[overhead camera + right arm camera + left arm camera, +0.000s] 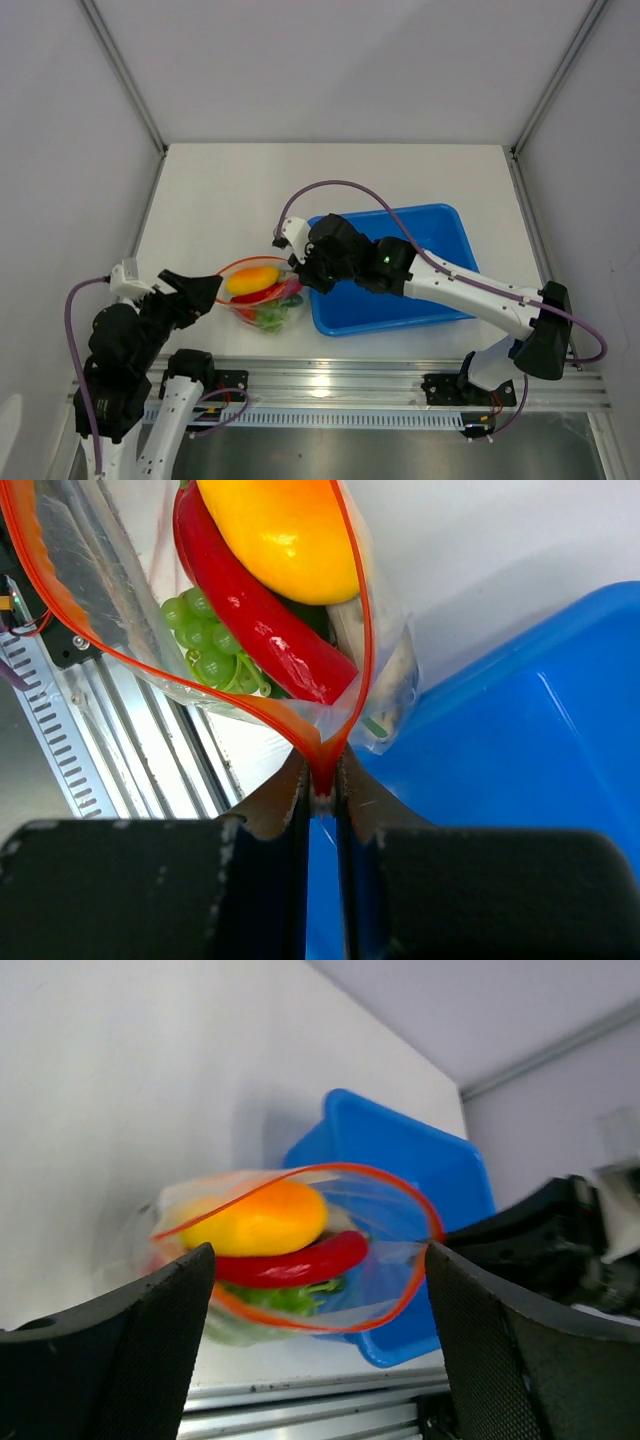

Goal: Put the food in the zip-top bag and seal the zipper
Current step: Adjust the zipper food storage bag at the center of the board.

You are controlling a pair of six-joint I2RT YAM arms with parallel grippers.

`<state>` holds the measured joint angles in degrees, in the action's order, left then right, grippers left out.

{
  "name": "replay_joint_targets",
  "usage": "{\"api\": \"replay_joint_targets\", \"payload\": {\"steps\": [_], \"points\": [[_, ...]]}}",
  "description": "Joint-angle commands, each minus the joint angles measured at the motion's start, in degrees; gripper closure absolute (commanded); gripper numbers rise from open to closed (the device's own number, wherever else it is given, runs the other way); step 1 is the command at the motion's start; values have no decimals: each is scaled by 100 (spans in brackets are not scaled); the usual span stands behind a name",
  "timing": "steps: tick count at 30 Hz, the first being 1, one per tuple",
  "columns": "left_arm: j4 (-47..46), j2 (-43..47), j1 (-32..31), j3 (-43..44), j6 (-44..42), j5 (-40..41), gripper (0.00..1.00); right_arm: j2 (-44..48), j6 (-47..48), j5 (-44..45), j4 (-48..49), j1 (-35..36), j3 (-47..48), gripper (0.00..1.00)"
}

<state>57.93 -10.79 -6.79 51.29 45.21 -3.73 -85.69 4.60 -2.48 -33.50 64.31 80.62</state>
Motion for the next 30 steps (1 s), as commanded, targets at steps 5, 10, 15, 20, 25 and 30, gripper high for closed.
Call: {"api": "replay_joint_targets", "payload": {"steps": [5, 10, 15, 20, 25, 30], "points": [[-2241, -722, 46, 172, -1752, -2637, 3, 44, 173, -235, 194, 29, 287, 100], [-2926, -1645, 37, 110, -2157, -3932, 2, -141, 260, -340, 54, 29, 472, 100], [-3113, -2006, -42, 135, -2629, -4189, 1, -194, 234, -551, 36, -41, 525, 100], [-2919, -2243, -490, 356, -3518, -4092, 1, -246, 146, -1043, 45, -270, 534, 100], [-2893, -2542, -780, 356, -4265, -4347, 1, -264, 190, -1237, -17, -323, 630, 100], [-2814, -2551, -999, 233, -5476, -4198, 0, -194, 217, -1535, -52, -428, 613, 100]]}}
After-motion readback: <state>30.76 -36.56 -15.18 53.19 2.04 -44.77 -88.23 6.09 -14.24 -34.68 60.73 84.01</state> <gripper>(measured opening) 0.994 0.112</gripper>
